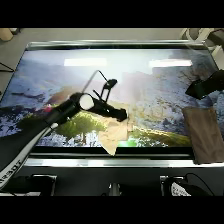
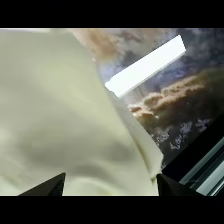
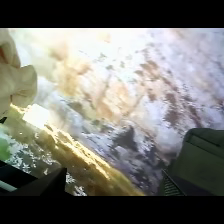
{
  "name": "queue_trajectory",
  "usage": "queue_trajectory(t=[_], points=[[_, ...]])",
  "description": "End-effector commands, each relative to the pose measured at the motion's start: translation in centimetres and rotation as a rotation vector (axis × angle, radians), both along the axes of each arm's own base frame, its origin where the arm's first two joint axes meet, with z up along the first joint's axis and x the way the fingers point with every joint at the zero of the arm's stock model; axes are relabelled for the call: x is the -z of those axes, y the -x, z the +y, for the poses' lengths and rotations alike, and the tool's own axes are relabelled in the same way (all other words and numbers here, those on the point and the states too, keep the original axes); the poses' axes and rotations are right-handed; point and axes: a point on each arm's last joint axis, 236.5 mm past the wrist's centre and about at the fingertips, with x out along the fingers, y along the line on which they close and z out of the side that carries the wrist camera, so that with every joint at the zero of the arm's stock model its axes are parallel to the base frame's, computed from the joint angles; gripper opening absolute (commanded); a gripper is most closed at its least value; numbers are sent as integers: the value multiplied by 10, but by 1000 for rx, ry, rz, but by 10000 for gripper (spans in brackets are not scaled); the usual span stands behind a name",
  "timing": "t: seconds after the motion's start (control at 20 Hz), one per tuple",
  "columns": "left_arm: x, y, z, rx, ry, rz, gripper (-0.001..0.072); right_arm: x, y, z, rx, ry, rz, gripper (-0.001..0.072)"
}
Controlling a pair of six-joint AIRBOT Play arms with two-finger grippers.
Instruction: Fold the shirts.
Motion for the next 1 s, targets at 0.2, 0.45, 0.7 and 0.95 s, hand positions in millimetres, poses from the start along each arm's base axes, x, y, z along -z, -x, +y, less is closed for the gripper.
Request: queue_trajectory(t=[0.2,0.45,0.7,0.95], points=[[-11,-91,137,-267,-27,65,671,71,14,44,-61,-216,218,621],[62,-80,108,-279,18,280,671,122,25,54,-46,-276,307,621],[102,-75,66,-279,46,324,668,156,43,59,-55,-298,380,628],[112,-74,41,-304,101,353,447,190,60,81,-51,-405,427,632]])
